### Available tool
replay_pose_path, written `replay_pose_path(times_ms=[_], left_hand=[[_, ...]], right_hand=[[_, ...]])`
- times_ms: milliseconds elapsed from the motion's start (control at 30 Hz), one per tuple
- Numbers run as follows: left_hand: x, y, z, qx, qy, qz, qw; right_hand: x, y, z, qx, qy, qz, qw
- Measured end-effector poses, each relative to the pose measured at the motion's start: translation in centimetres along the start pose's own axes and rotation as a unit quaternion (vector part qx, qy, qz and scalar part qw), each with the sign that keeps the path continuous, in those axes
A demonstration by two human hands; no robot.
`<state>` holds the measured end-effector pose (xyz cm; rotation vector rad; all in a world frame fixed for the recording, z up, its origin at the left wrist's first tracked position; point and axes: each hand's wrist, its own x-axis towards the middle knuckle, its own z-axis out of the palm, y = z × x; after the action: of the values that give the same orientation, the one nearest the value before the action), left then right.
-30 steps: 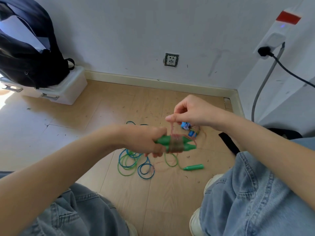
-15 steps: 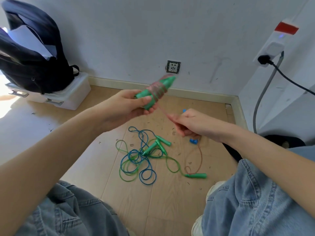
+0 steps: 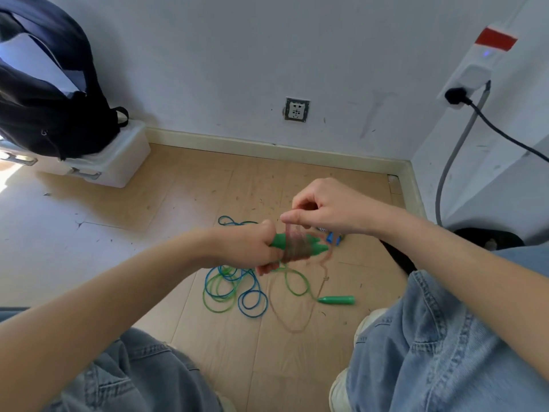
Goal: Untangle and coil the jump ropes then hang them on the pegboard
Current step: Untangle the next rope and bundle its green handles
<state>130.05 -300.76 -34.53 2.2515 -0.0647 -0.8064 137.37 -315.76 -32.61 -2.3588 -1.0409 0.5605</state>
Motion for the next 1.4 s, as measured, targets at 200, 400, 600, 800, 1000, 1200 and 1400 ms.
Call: replay_pose_path(times_ms=[200,400,600,800,1000,1200,1400], left_hand=[[-2.4,0.9,-1.9,-0.030,-0.152,0.052,0.986],[-3.4,0.5,-4.5,-0.276,-0.230,0.171,0.918],[-1.2,-1.0,-5.8,-0.447,0.067,0.105,0.886],[1.3,-2.2,-3.3,-0.225,0.242,-0.014,0.944],[1.9,-1.0,-0.3,-0.085,0.182,-0.007,0.980],[-0.3,-0.1,-1.7,-0.003,0.014,0.003,1.000],[-2.7,1.1,-3.0,-0.081,-0.164,0.098,0.978]], right_hand=[[-0.1,0.8,-1.1,0.064,-0.064,0.045,0.995],[-0.2,0.4,-0.5,0.217,-0.053,0.020,0.975],[-0.1,-0.3,-0.2,0.157,0.053,0.016,0.986],[-0.2,-0.9,0.5,0.044,0.010,-0.059,0.997],[0.4,-1.3,0.5,-0.037,-0.023,-0.076,0.996],[0.2,0.5,-1.0,-0.013,0.023,-0.005,1.000],[0.2,0.3,-1.2,0.084,0.046,0.018,0.995]])
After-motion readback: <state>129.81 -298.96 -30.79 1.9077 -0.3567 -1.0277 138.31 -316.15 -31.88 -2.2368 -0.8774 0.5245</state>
